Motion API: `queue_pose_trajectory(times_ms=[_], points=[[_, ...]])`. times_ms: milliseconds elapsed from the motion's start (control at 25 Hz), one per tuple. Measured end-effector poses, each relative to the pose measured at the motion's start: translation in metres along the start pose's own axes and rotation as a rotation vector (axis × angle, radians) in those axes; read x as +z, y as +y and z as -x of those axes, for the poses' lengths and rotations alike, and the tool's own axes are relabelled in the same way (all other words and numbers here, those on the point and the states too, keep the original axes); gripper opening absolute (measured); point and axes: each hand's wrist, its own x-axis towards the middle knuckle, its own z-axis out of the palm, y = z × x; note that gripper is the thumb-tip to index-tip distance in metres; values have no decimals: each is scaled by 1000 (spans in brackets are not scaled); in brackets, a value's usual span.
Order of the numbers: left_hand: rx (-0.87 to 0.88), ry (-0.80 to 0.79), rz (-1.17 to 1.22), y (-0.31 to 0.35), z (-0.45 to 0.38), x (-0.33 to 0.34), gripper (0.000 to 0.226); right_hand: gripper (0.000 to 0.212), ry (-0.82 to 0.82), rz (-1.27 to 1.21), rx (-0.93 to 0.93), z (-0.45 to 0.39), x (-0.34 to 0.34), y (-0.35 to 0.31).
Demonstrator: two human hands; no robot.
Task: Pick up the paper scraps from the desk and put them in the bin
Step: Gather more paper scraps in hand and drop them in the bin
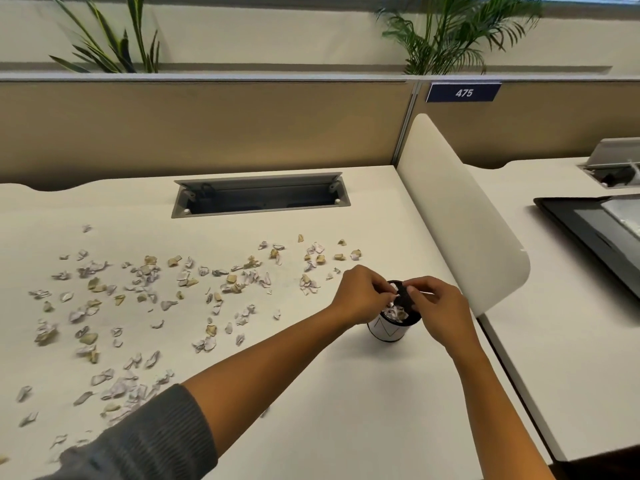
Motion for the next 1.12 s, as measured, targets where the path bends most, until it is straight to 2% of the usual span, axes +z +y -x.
queue_pose_trajectory(times_ms=[200,360,480,640,800,960,1120], points=[[-57,-28,70,3,-10,0,20,26,49,-55,16,-1,0,7],[-54,42,173,-12,-10,-15,23,27,51,-75,20,-5,6,5],[-11,104,-97,-41,-8,-28,24,26,62,-76,-4,-9,17,-6],[-84,-12,-388,-86,-8,-39,32,25,77,-83,-64,-14,35,-23],[-76,-51,-546,-106,-23,-48,38,25,41,-120,-91,-21,58,-37],[-80,-147,-713,-112,-38,-46,65,27,-33,-144,-113,-27,83,-45],[-7,-183,-843,-124,-42,-47,69,26,-92,-132,-108,-37,97,-49]])
